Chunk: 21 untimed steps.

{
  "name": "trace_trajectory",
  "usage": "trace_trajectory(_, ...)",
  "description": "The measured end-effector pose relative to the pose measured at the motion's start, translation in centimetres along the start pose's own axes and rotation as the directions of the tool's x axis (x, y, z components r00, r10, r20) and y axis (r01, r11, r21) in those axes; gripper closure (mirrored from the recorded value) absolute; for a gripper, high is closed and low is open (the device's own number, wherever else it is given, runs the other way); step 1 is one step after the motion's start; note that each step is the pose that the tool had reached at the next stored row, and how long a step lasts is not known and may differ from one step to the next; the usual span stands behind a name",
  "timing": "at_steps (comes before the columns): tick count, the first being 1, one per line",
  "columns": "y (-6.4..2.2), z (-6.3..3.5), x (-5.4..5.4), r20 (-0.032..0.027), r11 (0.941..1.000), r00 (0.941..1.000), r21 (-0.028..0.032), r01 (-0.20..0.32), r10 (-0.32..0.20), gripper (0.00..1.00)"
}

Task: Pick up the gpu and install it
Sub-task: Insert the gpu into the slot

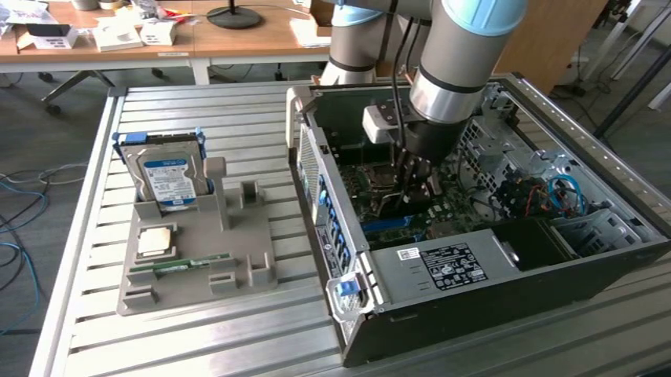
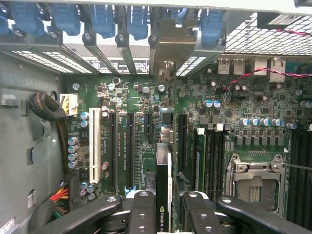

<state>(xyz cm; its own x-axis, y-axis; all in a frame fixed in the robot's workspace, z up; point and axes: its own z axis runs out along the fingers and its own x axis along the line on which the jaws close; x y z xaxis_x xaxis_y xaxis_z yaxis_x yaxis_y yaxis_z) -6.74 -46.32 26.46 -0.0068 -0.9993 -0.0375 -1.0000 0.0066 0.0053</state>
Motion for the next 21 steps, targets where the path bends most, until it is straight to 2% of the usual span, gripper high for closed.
trace_trajectory(21, -0.01, 0.75, 0.02, 0.0002, 1.0000, 1.0000, 0.0001, 0.000, 0.000, 0.73)
